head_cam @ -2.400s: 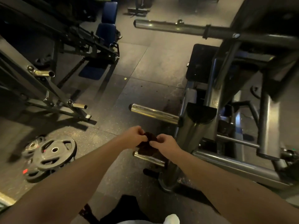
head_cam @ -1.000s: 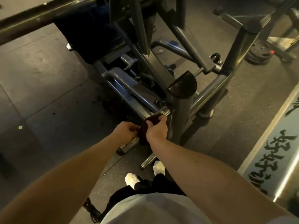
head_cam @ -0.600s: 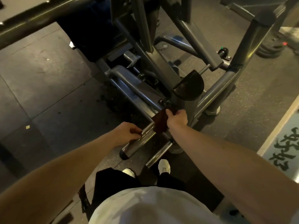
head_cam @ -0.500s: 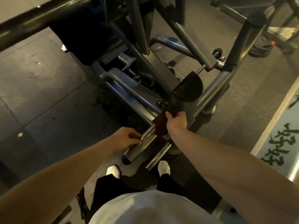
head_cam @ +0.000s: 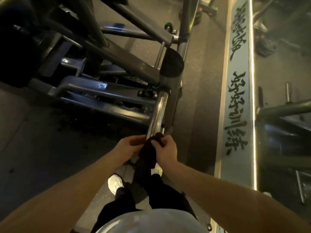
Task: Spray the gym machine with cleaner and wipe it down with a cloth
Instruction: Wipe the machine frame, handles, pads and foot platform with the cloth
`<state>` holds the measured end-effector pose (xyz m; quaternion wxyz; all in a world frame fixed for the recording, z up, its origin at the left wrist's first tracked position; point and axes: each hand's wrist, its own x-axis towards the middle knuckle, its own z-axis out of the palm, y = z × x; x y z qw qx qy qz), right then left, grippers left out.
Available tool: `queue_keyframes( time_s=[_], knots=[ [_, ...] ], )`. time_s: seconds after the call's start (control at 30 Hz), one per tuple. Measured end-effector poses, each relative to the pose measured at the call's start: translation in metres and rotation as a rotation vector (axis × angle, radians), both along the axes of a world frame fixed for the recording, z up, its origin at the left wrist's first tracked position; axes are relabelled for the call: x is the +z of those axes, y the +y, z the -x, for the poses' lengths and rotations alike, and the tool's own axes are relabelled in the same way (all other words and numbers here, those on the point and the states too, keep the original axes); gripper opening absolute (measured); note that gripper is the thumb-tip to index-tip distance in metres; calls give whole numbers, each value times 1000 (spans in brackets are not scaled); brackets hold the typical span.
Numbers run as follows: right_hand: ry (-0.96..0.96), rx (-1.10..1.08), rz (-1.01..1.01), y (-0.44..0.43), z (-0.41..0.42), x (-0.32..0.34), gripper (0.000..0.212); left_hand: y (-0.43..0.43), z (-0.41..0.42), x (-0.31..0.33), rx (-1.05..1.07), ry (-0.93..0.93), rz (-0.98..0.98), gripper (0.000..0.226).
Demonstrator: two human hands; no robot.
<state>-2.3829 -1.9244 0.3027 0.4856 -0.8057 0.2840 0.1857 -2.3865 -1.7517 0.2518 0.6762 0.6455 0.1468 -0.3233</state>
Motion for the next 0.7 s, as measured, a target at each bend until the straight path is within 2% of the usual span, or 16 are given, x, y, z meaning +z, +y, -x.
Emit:
queue_keyframes(
  time_s=[0.13,0.27,0.4,0.57,0.63,0.7],
  knots=[
    [-32,-34,72,1,-40,-6,22,2,3,-3,-12,26,42,39],
    [-82,-98,42,1,-91,0,22,4,-2,-5,-50,42,52,39],
    [-104,-87,10,1,-44,-10,17,5,2,-5,-39,64,35,34],
    [-19,-90,-58,1,28,-9,15,3,5,8,30,138,96,29],
    [-40,-33,15,-2,31,4,18,3,3,19,21,78,4,22],
    [-127,5,82,-3,30,22,19,3,-1,32,-28,-67,-113,21]
  ],
)
